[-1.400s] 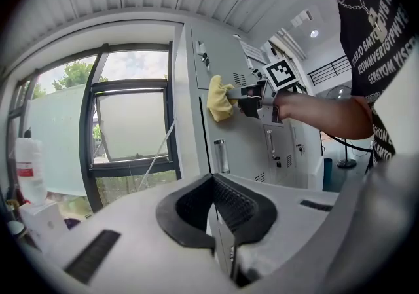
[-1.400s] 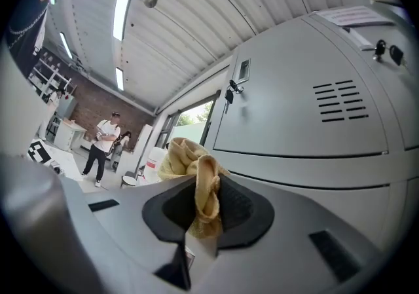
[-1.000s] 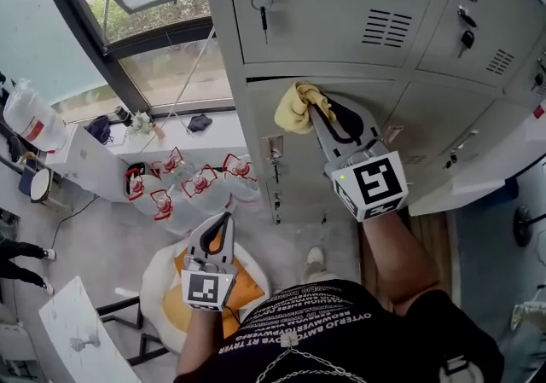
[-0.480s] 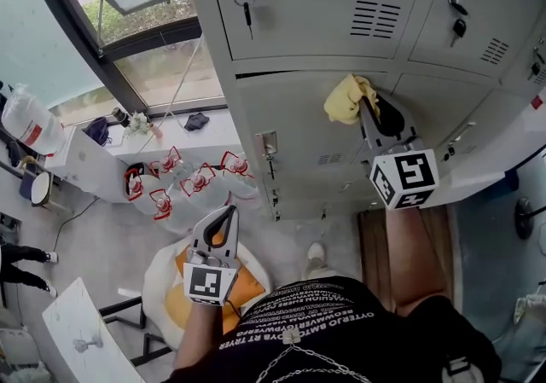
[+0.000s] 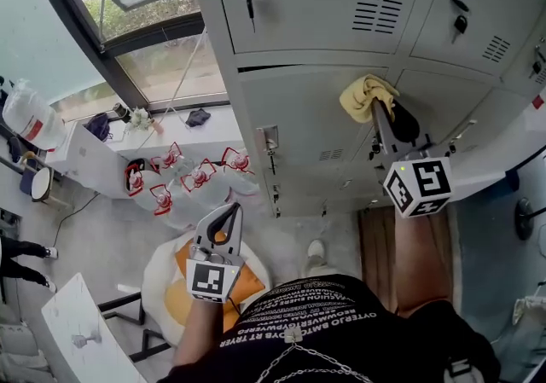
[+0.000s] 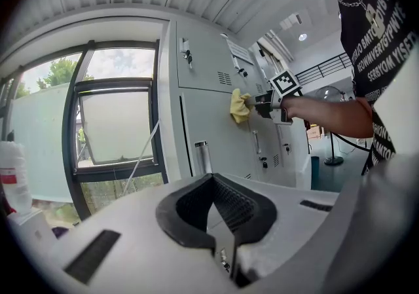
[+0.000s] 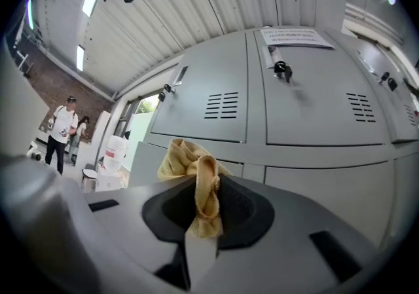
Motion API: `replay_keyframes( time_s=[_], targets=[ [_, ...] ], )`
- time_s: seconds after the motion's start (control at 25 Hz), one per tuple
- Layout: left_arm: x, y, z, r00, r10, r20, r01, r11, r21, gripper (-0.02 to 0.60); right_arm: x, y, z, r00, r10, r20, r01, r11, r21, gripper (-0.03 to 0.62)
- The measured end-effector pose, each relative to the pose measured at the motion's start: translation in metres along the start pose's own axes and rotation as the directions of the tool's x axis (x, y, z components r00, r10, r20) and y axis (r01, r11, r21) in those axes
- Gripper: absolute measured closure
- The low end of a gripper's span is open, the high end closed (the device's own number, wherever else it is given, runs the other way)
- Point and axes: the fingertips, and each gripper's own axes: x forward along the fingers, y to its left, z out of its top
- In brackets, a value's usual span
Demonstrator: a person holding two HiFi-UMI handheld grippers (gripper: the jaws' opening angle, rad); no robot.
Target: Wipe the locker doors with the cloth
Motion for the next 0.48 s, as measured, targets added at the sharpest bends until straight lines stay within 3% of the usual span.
replay_keyframes(
  time_s=[0.2, 0.48],
  targets=[
    [-0.006, -0.001, -0.002, 1.000, 0.002, -0.001, -0.002, 1.000, 0.007, 0.577, 0.006, 0.066, 0.011, 0.986, 0.165, 0.017, -0.165, 0.986, 0.016, 0.539],
    [-0.025, 0.005, -0.011, 0.999, 0.039, -0.023, -0.040, 0.999, -0.012, 0.577, 0.032, 0.133, 0.001, 0.954, 0.299, 0.023, -0.299, 0.954, 0.023, 0.539]
  ],
)
